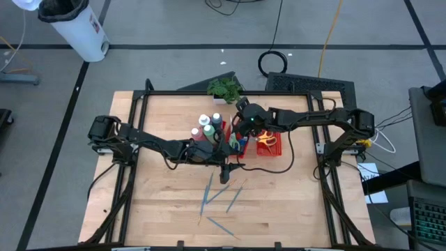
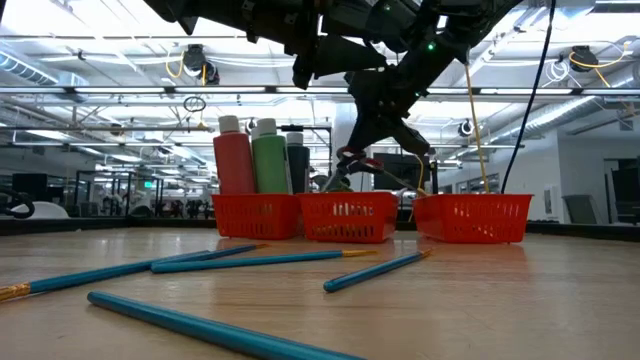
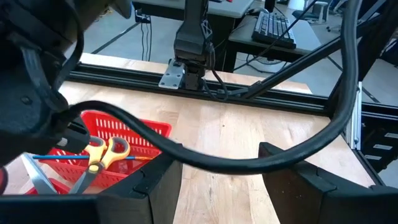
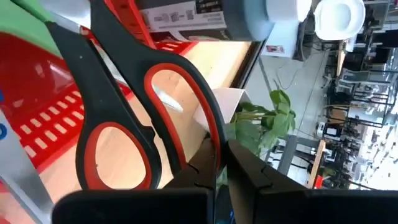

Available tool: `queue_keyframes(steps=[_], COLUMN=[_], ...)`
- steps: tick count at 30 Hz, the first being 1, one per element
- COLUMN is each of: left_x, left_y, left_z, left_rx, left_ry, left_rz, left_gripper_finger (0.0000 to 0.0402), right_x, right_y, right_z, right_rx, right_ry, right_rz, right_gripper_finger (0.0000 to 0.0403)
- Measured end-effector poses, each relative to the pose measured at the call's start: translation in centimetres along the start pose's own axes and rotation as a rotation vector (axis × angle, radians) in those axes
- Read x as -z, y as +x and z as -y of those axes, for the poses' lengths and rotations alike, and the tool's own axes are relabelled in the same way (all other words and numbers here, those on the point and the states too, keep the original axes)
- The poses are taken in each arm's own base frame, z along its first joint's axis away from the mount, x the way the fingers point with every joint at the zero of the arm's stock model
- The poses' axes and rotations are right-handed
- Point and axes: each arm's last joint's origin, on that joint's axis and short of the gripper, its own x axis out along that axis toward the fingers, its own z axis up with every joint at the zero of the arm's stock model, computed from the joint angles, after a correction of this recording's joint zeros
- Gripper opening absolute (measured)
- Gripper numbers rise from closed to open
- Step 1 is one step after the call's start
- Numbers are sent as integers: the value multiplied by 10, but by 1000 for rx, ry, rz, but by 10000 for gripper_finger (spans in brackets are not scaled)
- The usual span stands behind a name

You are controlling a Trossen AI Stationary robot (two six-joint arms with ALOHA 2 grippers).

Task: Pick & Place Paint Supplies
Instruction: Adjust the scissors in the middle red bin

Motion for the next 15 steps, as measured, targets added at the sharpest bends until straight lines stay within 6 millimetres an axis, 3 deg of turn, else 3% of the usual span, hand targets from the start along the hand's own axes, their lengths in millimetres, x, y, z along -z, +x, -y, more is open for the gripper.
queue_keyframes(steps=[15], left_x=[1], left_y=[0], left_z=[0], left_rx=[-8], left_ry=[7], left_rz=[-5], left_gripper_finger=[218], right_x=[-5], right_y=[13], right_z=[-9], right_rx=[-47], right_ry=[-38], right_rz=[47], right_gripper_finger=[14])
